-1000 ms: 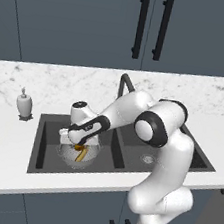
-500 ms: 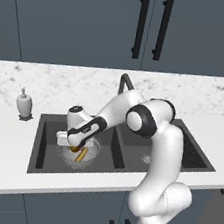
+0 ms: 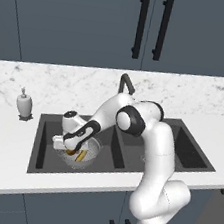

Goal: Put the colander in the sink, put the banana, pear in the colander, and turn on the sink faucet and pour water over the colander.

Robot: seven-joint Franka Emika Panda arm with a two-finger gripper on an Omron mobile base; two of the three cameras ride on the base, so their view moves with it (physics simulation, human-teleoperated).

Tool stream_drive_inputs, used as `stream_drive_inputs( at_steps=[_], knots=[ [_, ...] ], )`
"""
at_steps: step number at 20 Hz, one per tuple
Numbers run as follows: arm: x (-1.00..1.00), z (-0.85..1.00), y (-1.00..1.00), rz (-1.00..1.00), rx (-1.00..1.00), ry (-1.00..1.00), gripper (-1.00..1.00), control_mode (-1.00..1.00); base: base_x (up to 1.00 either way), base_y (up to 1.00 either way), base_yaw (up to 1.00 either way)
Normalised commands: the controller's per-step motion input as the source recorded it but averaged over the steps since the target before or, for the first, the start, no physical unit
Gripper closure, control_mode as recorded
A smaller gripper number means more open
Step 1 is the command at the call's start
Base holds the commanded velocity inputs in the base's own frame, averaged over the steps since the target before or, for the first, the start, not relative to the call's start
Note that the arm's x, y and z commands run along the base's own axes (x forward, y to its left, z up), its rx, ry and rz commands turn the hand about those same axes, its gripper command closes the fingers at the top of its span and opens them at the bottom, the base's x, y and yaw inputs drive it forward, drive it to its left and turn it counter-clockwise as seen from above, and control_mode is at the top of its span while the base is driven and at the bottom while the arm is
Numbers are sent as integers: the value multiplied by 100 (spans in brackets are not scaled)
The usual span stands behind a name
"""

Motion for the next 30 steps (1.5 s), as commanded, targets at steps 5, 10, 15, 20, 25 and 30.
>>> stream_drive_inputs(
  at_steps=[5,10,15,20,25,30],
  knots=[
    [2,-6,0,0,0,0,-100,-100,0,0,0],
    [-5,3,0,-1,0,-2,-100,-100,0,0,0],
    [-20,17,0,-3,0,-6,-100,-100,0,0,0],
    [-48,48,-10,-3,1,-12,-100,-100,0,0,0],
    [-50,90,-25,-1,5,-23,-100,-100,0,0,0],
    [-46,100,-20,0,5,-21,-100,-100,0,0,0]
  ],
)
